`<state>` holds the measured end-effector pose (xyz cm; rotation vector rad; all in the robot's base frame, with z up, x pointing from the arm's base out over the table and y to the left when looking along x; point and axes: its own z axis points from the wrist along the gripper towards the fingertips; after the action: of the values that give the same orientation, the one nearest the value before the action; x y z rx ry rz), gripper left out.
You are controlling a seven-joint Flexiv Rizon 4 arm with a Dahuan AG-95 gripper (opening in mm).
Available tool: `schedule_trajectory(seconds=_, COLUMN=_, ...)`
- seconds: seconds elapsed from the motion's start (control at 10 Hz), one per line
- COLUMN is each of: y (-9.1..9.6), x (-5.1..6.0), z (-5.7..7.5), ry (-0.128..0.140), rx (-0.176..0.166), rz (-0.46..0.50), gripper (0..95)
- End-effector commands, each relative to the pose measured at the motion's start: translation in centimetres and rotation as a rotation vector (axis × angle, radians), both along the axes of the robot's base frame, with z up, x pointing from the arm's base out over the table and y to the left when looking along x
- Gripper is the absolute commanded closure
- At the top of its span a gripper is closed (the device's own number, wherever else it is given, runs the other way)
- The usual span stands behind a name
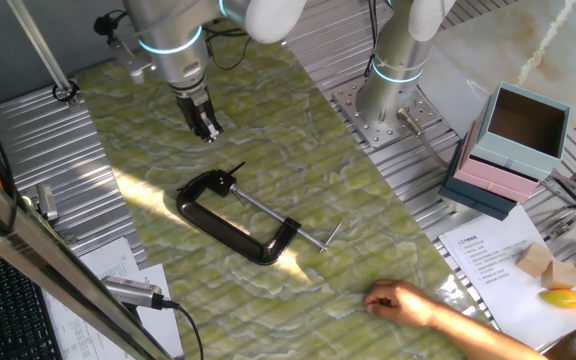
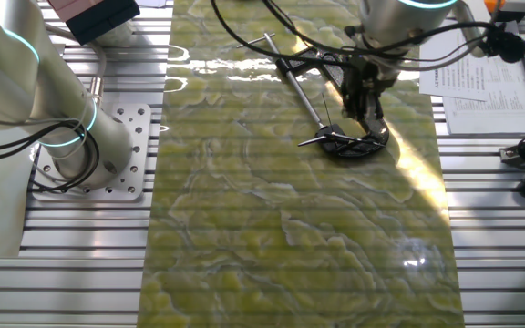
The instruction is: Turn the hands of a clock
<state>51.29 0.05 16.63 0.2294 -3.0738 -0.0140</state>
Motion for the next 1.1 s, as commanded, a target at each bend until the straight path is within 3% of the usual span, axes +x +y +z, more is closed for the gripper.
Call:
schedule_trajectory(seconds=0.1, y=0.0, x=0.7, z=-0.4, ry=-0.004, rx=0.001, rz=0.011, gripper=95.0)
schedule_trajectory(seconds=0.3, y=0.1, x=1.4, z=-0.7, ry=-0.004, rx=0.001, rz=0.027, gripper=95.0)
schedule_trajectory(seconds=1.1, y=1.1, x=4.2, z=-5.0, ry=-0.026, rx=0.005, rz=0.103, gripper=95.0)
